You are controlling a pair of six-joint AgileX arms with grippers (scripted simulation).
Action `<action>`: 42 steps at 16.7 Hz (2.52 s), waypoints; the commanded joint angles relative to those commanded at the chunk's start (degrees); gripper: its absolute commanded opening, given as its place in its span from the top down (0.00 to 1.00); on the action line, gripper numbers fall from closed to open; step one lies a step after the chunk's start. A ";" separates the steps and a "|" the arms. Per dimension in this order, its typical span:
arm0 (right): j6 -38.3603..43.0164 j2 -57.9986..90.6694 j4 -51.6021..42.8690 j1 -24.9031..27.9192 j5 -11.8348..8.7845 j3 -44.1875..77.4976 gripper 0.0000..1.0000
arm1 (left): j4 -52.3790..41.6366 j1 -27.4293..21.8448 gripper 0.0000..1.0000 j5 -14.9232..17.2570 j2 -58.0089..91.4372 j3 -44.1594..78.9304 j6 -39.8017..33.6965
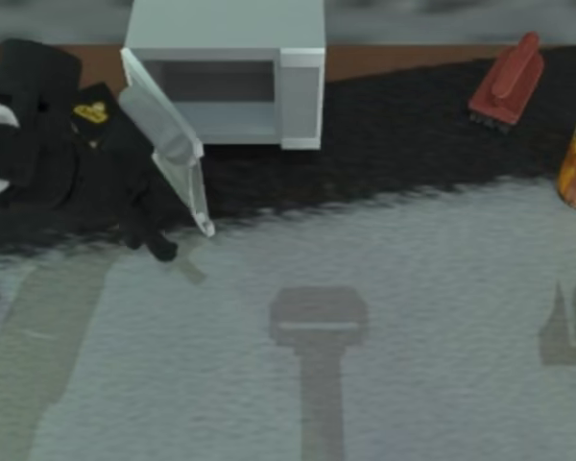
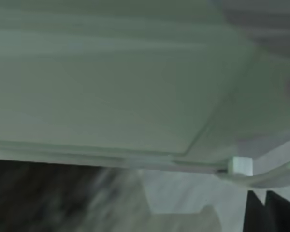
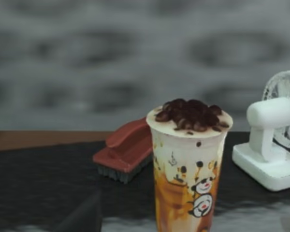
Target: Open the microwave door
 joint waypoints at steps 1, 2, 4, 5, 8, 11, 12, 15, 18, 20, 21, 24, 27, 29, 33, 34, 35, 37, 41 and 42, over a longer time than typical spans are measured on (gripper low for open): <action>0.00 0.00 0.00 0.00 0.00 0.00 0.00 | -0.42 0.34 1.00 0.32 0.11 0.04 0.63; 0.00 0.00 0.00 0.00 0.00 0.00 0.00 | -0.52 0.41 1.00 0.39 0.14 0.04 0.81; 0.00 0.00 0.00 0.00 0.00 0.00 0.00 | -0.52 0.41 1.00 0.39 0.14 0.04 0.81; 0.00 0.00 0.00 0.00 0.00 0.00 0.00 | -0.52 0.41 1.00 0.39 0.14 0.04 0.81; 0.00 0.00 0.00 0.00 0.00 0.00 0.00 | -0.52 0.41 1.00 0.39 0.14 0.04 0.81; 0.00 0.00 0.00 0.00 0.00 0.00 0.00 | -0.52 0.41 1.00 0.39 0.14 0.04 0.81; 0.00 0.00 0.00 0.00 0.00 0.00 0.00 | -0.52 0.41 1.00 0.39 0.14 0.04 0.81; 0.00 0.00 0.00 0.00 0.00 0.00 0.00 | -0.52 0.41 1.00 0.39 0.14 0.04 0.81; 0.00 0.00 0.00 0.00 0.00 0.00 0.00 | -0.52 0.41 1.00 0.39 0.14 0.04 0.81; 0.00 0.00 0.00 0.00 0.00 0.00 0.00 | -0.52 0.41 1.00 0.39 0.14 0.04 0.81; 0.00 0.00 0.00 0.00 0.00 0.00 0.00 | -0.52 0.41 1.00 0.39 0.14 0.04 0.81; 0.00 0.00 0.00 0.00 0.00 0.00 0.00 | -0.52 0.41 1.00 0.39 0.14 0.04 0.81; 0.00 0.00 0.00 0.00 0.00 0.00 0.00 | -0.52 0.30 1.00 0.39 0.11 0.03 0.80; 0.00 0.00 0.00 0.00 0.00 0.00 0.00 | -0.76 0.49 1.00 0.61 0.18 0.08 1.20; 0.00 0.00 0.00 0.00 0.00 0.00 0.00 | -1.13 0.85 1.00 0.99 0.21 0.20 1.91; 0.00 0.00 0.00 0.00 0.00 0.00 0.00 | -1.13 0.85 1.00 0.99 0.21 0.20 1.91; 0.00 0.00 0.00 0.00 0.00 0.00 0.00 | -1.13 0.85 1.00 0.99 0.21 0.20 1.91; 0.00 0.00 0.00 0.00 0.00 0.00 0.00 | -1.13 0.85 1.00 0.99 0.21 0.20 1.91; 0.00 0.00 0.00 0.00 0.00 0.00 0.00 | -1.13 0.85 1.00 0.99 0.21 0.20 1.91; 0.00 0.00 0.00 0.00 0.00 0.00 0.00 | -1.13 0.85 1.00 0.99 0.21 0.20 1.91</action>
